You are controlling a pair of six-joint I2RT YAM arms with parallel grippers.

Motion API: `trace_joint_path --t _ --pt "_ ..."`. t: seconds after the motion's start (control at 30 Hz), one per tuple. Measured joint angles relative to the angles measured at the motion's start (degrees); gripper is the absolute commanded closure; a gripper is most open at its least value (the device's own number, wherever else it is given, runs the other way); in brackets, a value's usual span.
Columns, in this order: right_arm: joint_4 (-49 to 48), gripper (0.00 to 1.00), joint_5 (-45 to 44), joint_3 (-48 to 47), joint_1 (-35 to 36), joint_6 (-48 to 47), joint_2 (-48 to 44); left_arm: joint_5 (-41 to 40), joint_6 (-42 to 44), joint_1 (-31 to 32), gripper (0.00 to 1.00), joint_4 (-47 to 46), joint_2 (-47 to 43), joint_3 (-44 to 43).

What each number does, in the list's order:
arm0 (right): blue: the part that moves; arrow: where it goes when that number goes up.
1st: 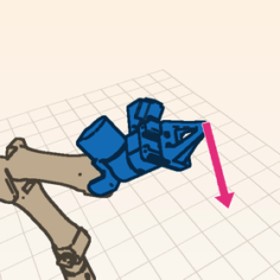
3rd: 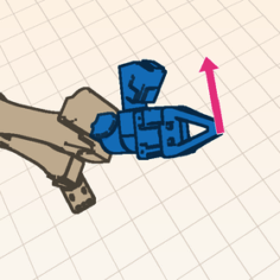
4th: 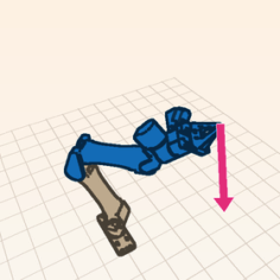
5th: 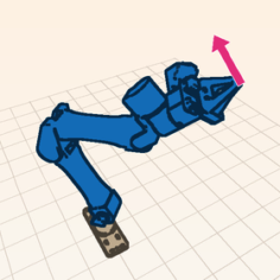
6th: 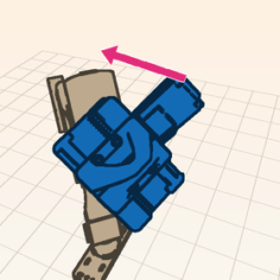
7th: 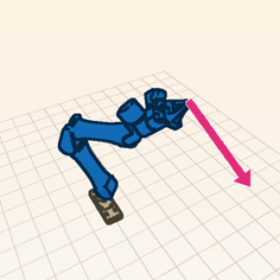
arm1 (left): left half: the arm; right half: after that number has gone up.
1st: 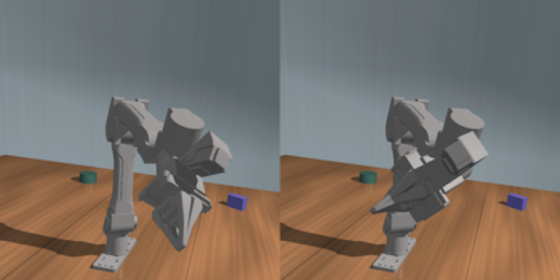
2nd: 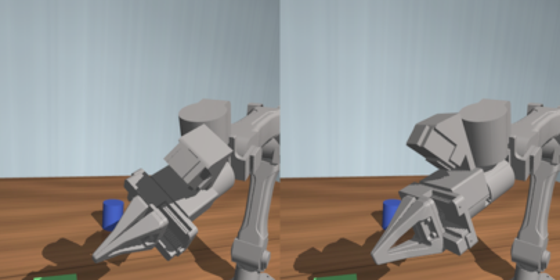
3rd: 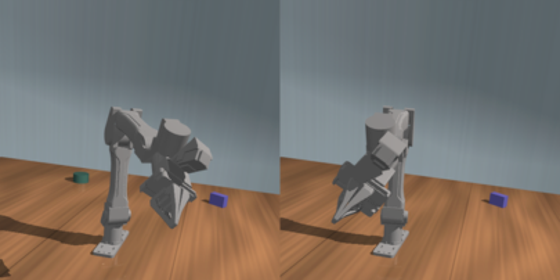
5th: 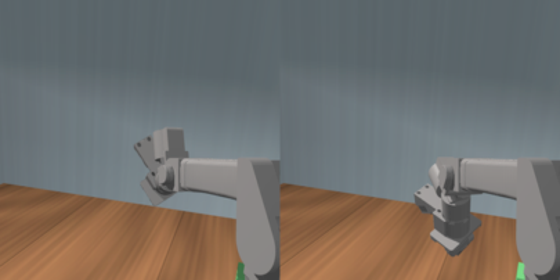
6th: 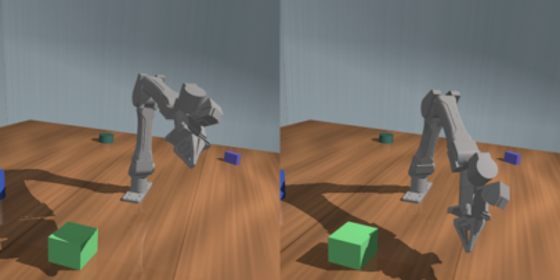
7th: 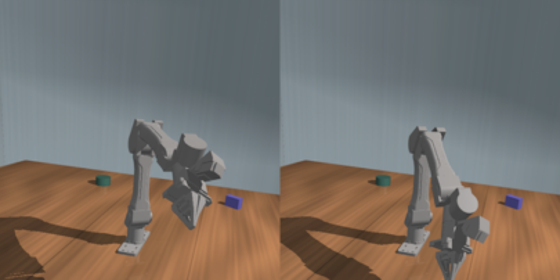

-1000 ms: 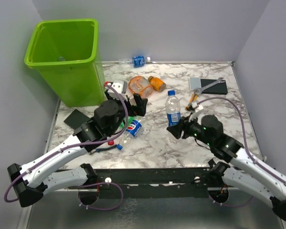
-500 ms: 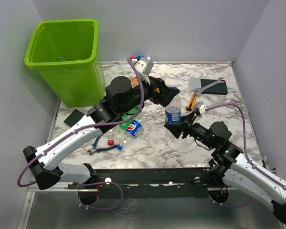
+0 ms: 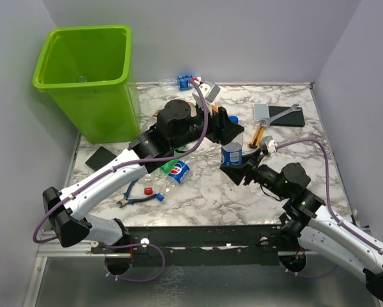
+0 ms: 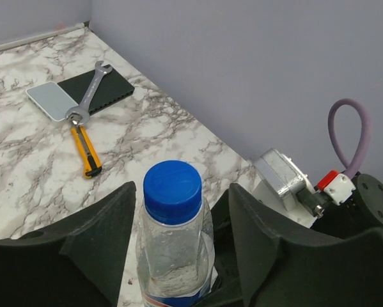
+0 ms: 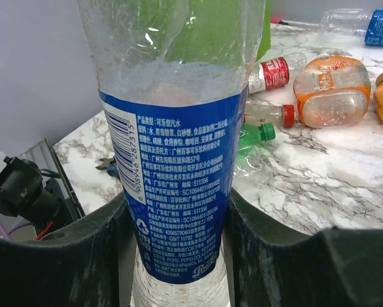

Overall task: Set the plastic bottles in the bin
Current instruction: Place the plastic bottle in the trash bin.

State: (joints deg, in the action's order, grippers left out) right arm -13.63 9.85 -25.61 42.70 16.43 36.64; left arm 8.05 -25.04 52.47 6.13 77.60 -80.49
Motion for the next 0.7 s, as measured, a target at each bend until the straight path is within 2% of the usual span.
trace_joint_path --t 0.1,0.17,0.3,0.4,0.43,0.47,0.5,0.57,0.6,0.7 --pt "0.00 0.60 0.15 0.00 0.00 0.00 0.22 -0.20 0.02 -0.02 0.30 -0.04 0.00 -0.66" --pt "0.00 0.60 0.28 0.00 0.00 0.00 0.28 -0.33 -0.02 0.00 0.36 -0.02 0.00 -0.74" --pt "0.00 0.60 0.33 0.00 0.00 -0.02 0.33 -0.35 -0.07 0.00 0.56 0.00 0.00 -0.74" --pt "-0.04 0.58 0.37 0.00 0.00 -0.02 0.33 -0.61 0.11 -0.02 0.75 0.04 0.02 -0.74" --pt "-0.15 0.55 0.44 0.00 0.00 -0.02 0.33 -0.70 0.09 -0.09 0.81 0.04 0.02 -0.74" --pt "-0.15 0.46 0.44 0.00 0.00 -0.02 0.33 -0.79 0.09 -0.17 0.88 0.04 0.04 -0.74" --pt "-0.17 0.32 0.52 -0.02 0.00 0.02 0.55 -0.76 0.13 -0.22 0.96 0.07 0.07 -0.74" --pt "-0.11 0.08 0.66 -0.26 0.00 0.37 1.20 -0.79 0.44 -0.24 1.00 0.17 0.13 -0.74" --pt "0.24 0.01 0.79 -0.59 0.00 0.79 1.70 -0.79 0.42 -0.22 1.00 0.20 0.20 -0.74" --pt "2.45 0.00 1.03 -2.75 0.00 1.64 3.63 -1.18 0.72 -0.22 1.00 0.20 0.24 -0.74"
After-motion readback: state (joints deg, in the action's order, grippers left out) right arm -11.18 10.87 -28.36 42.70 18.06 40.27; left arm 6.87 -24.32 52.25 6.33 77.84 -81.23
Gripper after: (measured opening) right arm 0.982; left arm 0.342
